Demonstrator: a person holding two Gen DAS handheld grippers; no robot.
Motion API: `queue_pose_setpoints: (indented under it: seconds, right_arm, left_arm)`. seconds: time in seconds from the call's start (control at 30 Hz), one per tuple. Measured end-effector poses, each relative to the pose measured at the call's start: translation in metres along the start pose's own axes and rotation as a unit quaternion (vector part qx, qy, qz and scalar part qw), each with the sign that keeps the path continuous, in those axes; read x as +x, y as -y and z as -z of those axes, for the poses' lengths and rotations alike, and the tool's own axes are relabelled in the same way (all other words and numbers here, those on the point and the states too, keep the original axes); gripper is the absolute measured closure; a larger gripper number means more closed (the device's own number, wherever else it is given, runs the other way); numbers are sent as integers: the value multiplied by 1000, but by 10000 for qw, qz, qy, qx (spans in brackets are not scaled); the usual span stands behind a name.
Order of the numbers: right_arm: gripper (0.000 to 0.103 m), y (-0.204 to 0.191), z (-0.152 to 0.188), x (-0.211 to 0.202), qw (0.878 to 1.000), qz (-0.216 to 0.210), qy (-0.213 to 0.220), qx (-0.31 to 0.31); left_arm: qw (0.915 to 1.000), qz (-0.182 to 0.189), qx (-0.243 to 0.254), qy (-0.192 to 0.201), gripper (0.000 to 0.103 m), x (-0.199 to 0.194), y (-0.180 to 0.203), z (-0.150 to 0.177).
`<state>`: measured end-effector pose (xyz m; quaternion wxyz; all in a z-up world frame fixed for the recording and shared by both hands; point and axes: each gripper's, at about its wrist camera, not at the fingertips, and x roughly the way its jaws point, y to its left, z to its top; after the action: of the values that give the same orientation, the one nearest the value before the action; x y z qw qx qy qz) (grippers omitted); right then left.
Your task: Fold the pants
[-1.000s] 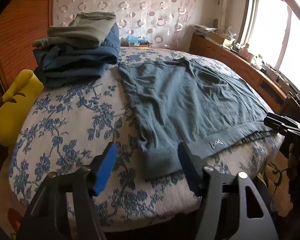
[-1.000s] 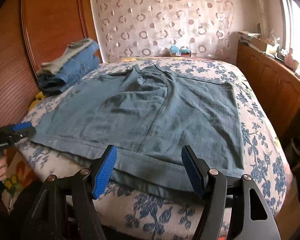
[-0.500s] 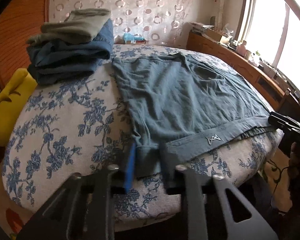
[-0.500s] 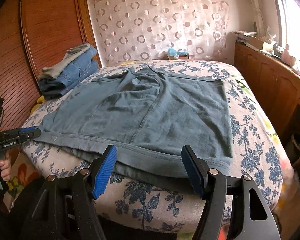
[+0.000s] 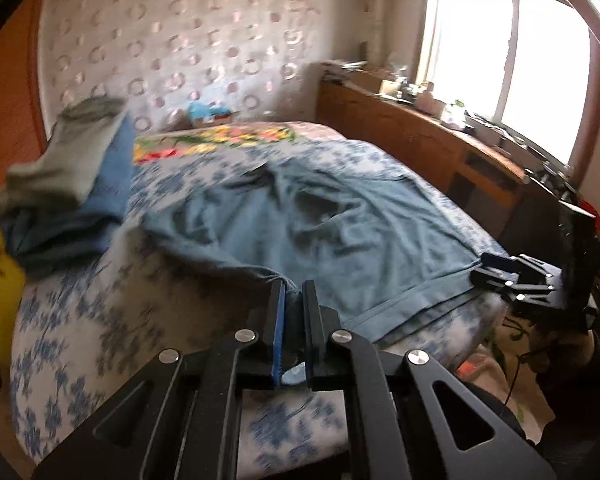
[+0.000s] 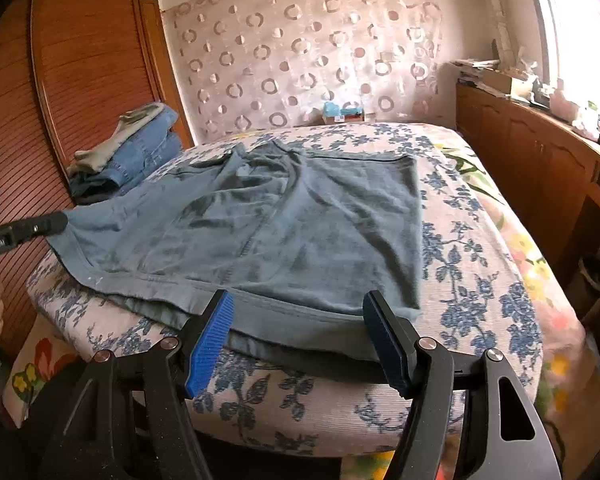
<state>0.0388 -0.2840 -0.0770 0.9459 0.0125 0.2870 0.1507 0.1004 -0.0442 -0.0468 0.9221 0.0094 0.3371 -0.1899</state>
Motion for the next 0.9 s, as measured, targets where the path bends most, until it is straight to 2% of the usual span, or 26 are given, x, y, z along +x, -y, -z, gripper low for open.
queue_pose_setpoints:
  seconds: [0.63, 0.83, 0.9]
  right_arm:
    - [34, 16, 9, -10, 9997, 127, 194, 46]
    - [34, 15, 12, -11, 9996, 161, 201, 76]
    - [34, 15, 13, -13, 9996, 153, 212, 75]
  left_arm:
    - [9941, 781, 754, 68, 94, 40, 103, -71]
    - [9925, 821, 901, 63, 94, 44, 122, -76]
    - [9930, 719, 932, 74, 94, 45, 124, -75]
